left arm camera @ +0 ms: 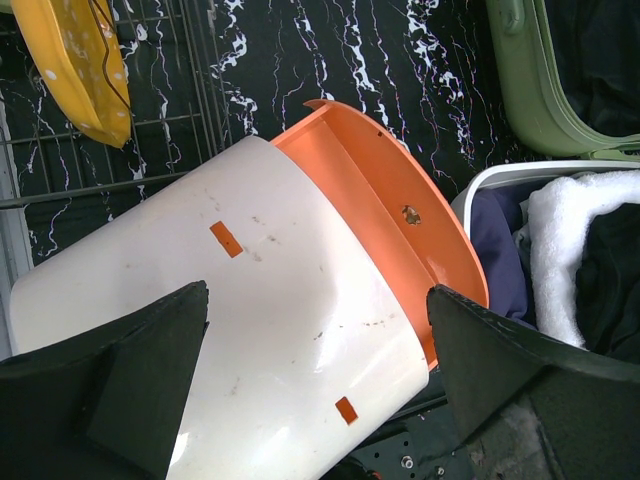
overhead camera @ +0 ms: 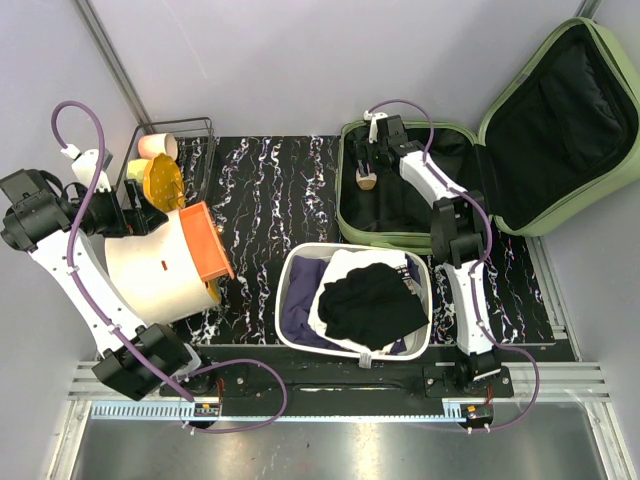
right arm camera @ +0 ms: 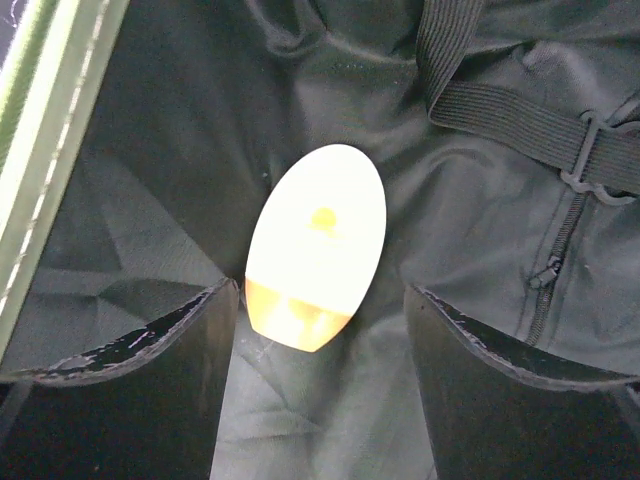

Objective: Open, take out, and arrange the luggage

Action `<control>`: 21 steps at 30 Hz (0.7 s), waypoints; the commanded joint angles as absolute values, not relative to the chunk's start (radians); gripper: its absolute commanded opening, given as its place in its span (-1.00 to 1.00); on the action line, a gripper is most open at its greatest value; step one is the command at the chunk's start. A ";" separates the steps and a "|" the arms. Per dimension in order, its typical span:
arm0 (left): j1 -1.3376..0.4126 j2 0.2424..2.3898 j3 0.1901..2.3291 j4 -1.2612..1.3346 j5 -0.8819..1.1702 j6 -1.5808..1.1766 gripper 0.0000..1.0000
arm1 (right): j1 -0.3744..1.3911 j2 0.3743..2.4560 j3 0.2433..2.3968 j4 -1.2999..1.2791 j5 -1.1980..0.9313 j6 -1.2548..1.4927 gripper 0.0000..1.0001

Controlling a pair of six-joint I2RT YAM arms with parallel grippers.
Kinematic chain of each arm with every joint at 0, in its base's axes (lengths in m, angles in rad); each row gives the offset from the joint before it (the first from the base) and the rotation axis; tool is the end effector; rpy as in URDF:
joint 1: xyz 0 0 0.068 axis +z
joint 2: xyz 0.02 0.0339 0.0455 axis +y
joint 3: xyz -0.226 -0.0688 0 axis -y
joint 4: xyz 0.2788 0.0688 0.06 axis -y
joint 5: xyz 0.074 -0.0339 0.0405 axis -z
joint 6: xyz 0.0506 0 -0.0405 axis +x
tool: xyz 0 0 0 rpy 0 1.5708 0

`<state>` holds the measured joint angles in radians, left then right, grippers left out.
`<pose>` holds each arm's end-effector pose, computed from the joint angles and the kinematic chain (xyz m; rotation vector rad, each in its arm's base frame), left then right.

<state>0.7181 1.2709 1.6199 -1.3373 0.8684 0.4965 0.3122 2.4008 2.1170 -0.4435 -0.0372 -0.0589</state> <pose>0.2162 0.1376 0.3920 0.0594 2.1745 -0.4519 0.5364 0.1751 0.1627 -0.4439 2.2605 0.1731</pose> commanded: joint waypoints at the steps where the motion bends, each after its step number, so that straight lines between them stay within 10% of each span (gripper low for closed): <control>1: 0.716 1.255 1.621 -1.310 0.899 0.502 0.89 | 0.305 2.444 2.183 -0.456 -0.081 -0.006 0.50; 21: 0.712 1.285 1.658 -1.312 0.890 0.466 0.90 | 0.189 2.528 2.151 -0.445 -0.471 0.342 0.36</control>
<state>0.7162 1.2785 1.6207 -1.3369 0.8677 0.4793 0.2230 2.5011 2.1544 -0.4484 -0.3462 0.2241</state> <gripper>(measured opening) 0.948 0.684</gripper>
